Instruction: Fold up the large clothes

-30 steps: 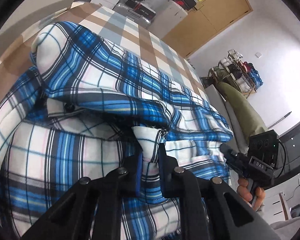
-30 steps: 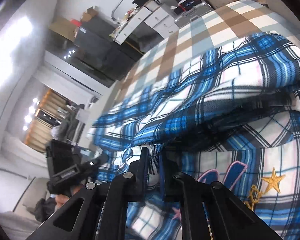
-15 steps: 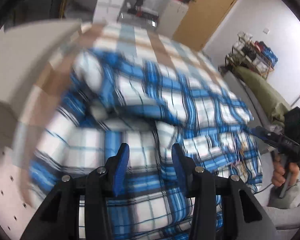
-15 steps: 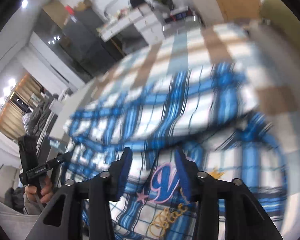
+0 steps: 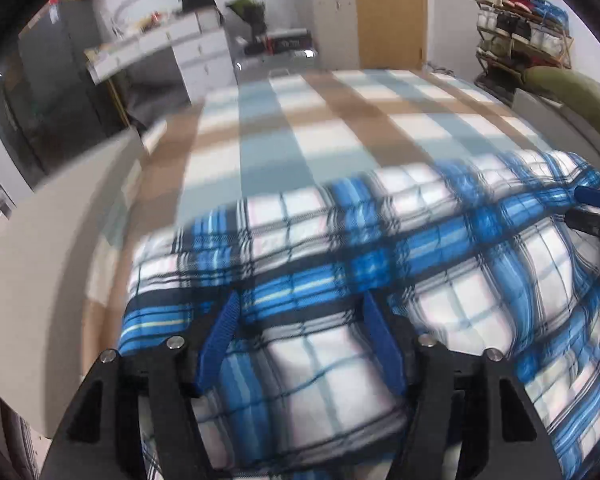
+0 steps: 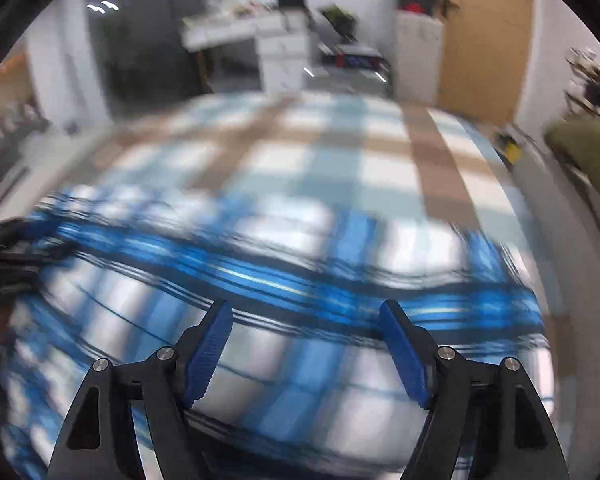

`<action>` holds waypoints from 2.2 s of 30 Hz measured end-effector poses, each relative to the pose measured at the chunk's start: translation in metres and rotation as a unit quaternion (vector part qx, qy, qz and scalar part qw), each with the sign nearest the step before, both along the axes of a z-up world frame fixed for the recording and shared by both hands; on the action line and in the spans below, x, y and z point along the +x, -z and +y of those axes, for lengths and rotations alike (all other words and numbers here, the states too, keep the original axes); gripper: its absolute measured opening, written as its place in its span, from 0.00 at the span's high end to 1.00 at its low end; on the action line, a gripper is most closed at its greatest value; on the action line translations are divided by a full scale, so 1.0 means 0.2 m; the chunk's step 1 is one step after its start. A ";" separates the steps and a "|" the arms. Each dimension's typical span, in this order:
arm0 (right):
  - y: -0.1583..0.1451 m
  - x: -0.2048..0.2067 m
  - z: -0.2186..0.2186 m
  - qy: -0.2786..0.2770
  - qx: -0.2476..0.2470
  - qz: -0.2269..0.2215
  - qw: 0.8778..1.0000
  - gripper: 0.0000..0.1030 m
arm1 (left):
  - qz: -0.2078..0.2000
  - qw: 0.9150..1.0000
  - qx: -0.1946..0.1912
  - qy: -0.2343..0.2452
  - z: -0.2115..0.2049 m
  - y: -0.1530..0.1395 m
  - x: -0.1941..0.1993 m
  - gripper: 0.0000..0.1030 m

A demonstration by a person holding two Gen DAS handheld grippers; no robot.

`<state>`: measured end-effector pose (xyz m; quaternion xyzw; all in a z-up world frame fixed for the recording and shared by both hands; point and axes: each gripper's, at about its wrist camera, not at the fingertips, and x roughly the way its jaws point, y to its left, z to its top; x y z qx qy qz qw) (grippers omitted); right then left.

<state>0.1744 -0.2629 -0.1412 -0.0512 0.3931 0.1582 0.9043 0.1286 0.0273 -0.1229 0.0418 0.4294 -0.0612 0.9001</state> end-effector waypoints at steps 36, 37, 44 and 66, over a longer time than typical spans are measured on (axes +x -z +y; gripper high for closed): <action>0.00 0.01 -0.28 0.097 -0.030 0.009 0.995 0.22 | 0.004 0.999 -0.010 -0.052 0.04 -0.05 -0.11 0.21; -0.02 -0.01 -0.26 0.102 -0.031 0.007 0.994 0.22 | -0.002 0.999 -0.008 -0.051 0.01 -0.09 -0.14 0.21; -0.13 -0.12 0.12 -0.046 0.070 0.011 0.996 0.21 | -0.012 0.997 -0.044 0.059 -0.33 -0.12 -0.13 0.21; 0.04 -0.15 -0.04 -0.003 0.005 0.040 0.999 0.20 | 0.039 0.997 -0.061 -0.040 -0.04 0.00 -0.15 0.21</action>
